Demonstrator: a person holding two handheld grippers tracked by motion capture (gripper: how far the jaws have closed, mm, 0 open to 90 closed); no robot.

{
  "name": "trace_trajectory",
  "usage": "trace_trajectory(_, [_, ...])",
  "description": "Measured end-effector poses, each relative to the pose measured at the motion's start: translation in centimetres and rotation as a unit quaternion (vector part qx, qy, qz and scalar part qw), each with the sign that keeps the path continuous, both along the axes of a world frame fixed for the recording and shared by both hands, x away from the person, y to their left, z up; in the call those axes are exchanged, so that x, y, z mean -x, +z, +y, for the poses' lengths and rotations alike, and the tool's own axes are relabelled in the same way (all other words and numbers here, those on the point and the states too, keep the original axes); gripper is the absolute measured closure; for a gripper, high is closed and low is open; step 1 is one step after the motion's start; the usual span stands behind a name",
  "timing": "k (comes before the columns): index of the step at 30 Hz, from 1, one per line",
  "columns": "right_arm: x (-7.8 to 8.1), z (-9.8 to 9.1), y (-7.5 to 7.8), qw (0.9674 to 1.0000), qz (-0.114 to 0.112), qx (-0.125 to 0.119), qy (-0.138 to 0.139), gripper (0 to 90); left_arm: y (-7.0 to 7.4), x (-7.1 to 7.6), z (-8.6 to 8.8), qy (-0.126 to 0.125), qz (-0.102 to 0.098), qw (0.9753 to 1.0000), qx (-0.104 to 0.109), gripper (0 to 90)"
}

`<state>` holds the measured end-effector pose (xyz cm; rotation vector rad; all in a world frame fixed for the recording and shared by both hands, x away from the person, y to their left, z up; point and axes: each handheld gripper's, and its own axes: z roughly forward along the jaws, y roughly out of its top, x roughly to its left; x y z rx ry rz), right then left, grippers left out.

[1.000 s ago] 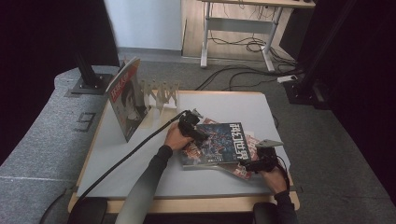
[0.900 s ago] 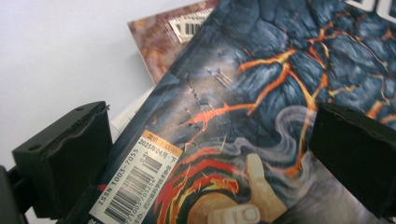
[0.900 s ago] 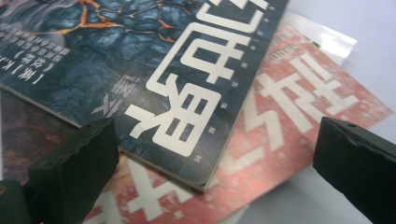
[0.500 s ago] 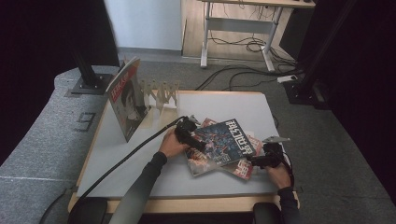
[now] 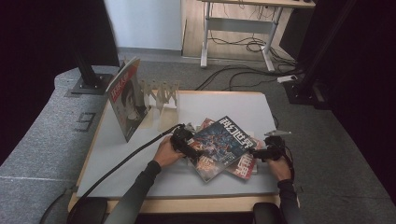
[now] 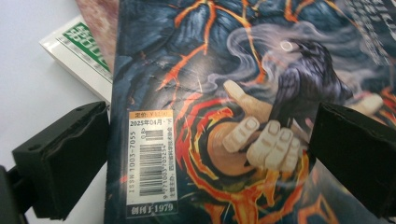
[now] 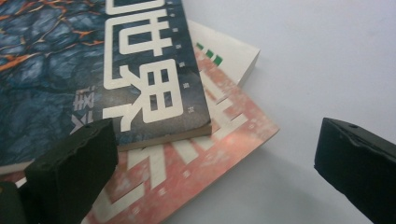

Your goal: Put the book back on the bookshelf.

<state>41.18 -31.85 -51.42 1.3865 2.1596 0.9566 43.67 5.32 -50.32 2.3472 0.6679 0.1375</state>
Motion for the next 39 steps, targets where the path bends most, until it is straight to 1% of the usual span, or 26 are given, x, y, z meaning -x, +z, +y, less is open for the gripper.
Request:
trace_trajectory(3, [-0.5, -0.1, 0.0, 1.0, 0.001, -0.001, -0.005, 0.0, 0.0, 0.7, 0.1, -0.005, -0.003, 1.0, -0.002, 0.0])
trace_trajectory(5, [-0.8, -0.2, 0.0, 1.0, 0.003, -0.002, -0.008, 0.0, 0.0, 1.3, 0.1, -0.003, -0.003, 1.0, 0.0, 0.0])
trace_trajectory(9, [-1.4, -0.4, -0.1, 0.9996, 0.003, -0.008, -0.026, 0.0, -0.2, 2.7, -0.1, -0.008, -0.013, 0.9999, 0.002, 0.0])
trace_trajectory(12, [-1.6, -0.6, -0.1, 0.9993, 0.005, -0.013, -0.034, 0.7, -0.1, 2.9, 0.0, -0.015, -0.008, 0.9998, 0.005, 0.0])
trace_trajectory(16, [-1.2, -0.2, 0.2, 0.9994, -0.003, -0.003, -0.035, 5.9, 0.0, 2.9, 0.7, -0.019, 0.005, 0.9995, 0.025, 0.0])
trace_trajectory(17, [-1.1, -0.1, 0.3, 0.9995, -0.002, -0.008, -0.031, 5.6, 0.0, 3.0, 0.8, -0.02, 0.005, 0.9995, 0.025, 0.0])
trace_trajectory(19, [-0.8, 0.2, 0.5, 0.9996, -0.001, -0.013, -0.025, 5.6, 0.0, 3.4, 1.4, -0.016, -0.003, 0.9996, 0.025, 0.0])
trace_trajectory(21, [-0.4, 0.7, 0.7, 0.9997, -0.001, -0.018, -0.014, 5.6, -0.1, 3.7, 2.1, -0.015, -0.008, 0.9995, 0.026, 0.0])
trace_trajectory(24, [0.1, 1.6, 1.0, 0.9997, -0.002, -0.025, 0.002, 5.6, -0.2, 4.0, 3.2, -0.009, -0.015, 0.9996, 0.022, 0.0])
trace_trajectory(27, [0.6, 2.4, 0.9, 0.9996, 0.002, -0.024, 0.017, 5.6, -0.2, 4.2, 4.2, -0.009, -0.014, 0.9996, 0.025, 0.0])
trace_trajectory(28, [0.7, 2.6, 0.9, 0.9995, 0.003, -0.024, 0.02, 5.6, -0.2, 4.3, 4.4, -0.006, -0.014, 0.9995, 0.027, 0.0])
trace_trajectory(29, [0.8, 2.9, 0.8, 0.9994, 0.006, -0.024, 0.024, 5.6, -0.2, 4.3, 4.6, -0.004, -0.015, 0.9994, 0.031, 1.7])
trace_trajectory(31, [0.9, 3.2, 0.8, 0.9993, 0.008, -0.022, 0.029, 5.7, -0.3, 4.5, 4.7, -0.003, -0.028, 0.999, 0.036, 8.7])
trace_trajectory(32, [1.0, 3.3, 0.7, 0.9992, 0.007, -0.023, 0.032, 5.7, -0.3, 4.6, 4.7, 0.0, -0.033, 0.9987, 0.038, 15.1])
trace_trajectory(33, [1.1, 3.5, 0.7, 0.9991, 0.008, -0.025, 0.034, 5.7, -0.3, 4.6, 4.7, 0.001, -0.035, 0.9986, 0.04, 19.0])
trace_trajectory(34, [1.2, 3.6, 0.7, 0.9989, 0.008, -0.026, 0.038, 5.7, -0.3, 4.7, 4.7, 0.001, -0.036, 0.9985, 0.04, 25.9])
trace_trajectory(37, [1.5, 3.9, 0.7, 0.9985, 0.006, -0.027, 0.048, 5.7, -0.3, 4.8, 4.8, -0.007, -0.024, 0.9985, 0.049, 35.0])
trace_trajectory(38, [1.7, 4.0, 0.7, 0.9983, 0.006, -0.027, 0.051, 5.7, -0.3, 4.9, 4.8, -0.006, -0.027, 0.9985, 0.047, 38.3])
trace_trajectory(39, [1.7, 4.0, 0.6, 0.9982, 0.006, -0.027, 0.054, 5.7, -0.3, 5.0, 4.9, -0.003, -0.03, 0.9985, 0.045, 39.4])
